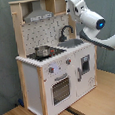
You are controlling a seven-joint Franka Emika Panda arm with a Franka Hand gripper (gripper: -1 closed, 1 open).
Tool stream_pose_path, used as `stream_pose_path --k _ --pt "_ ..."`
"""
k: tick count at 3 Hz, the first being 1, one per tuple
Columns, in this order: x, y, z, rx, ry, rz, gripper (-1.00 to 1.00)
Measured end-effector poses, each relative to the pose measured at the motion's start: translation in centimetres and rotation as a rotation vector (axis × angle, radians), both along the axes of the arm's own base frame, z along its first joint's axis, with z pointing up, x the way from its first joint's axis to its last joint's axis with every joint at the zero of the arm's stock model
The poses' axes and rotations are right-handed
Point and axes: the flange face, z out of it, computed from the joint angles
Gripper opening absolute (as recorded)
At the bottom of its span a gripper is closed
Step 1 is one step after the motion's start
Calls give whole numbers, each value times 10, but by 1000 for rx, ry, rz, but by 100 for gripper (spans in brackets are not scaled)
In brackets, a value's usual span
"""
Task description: Play with the kitchen
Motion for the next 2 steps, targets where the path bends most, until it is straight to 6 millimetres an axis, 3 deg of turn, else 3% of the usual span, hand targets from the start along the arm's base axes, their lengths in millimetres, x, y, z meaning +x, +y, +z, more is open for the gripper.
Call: stream_pose_path --k 2 --pt "15 11 -1 133 -4 -36 100"
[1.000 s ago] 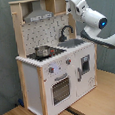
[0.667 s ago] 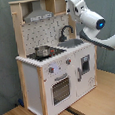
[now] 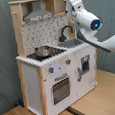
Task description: Play with the kitchen
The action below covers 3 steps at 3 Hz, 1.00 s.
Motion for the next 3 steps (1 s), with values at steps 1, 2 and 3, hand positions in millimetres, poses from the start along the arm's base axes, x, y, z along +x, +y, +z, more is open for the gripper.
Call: stream_pose_path --k 1,2,3 --pt "9 5 1 59 3 -18 100" --pt "22 8 5 129 5 -42 100" --pt "36 9 7 186 4 -70 100"
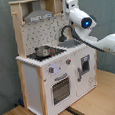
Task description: Play with the kitchen
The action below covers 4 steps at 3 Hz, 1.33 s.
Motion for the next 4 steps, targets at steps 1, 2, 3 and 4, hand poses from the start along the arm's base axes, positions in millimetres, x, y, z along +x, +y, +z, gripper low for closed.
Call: stream_pose_path --k 1,2,3,4 --pt "18 1 0 54 -1 -31 100" --pt "35 1 0 98 -6 -60 100" --pt "43 1 3 127 -8 -86 100" --pt "45 1 3 132 -8 -90 -100"
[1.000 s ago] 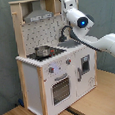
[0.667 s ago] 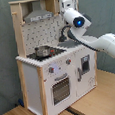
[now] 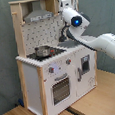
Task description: Play with the kitchen
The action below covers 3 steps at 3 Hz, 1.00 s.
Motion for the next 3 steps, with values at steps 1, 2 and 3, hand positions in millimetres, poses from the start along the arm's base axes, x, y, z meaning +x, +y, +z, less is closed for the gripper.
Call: stream_pose_path --k 1,2,3 --pt "4 -2 0 14 0 -14 -100" --pt "20 -17 -5 72 19 -90 -100" --pt "43 -51 -2 108 29 -199 -100"
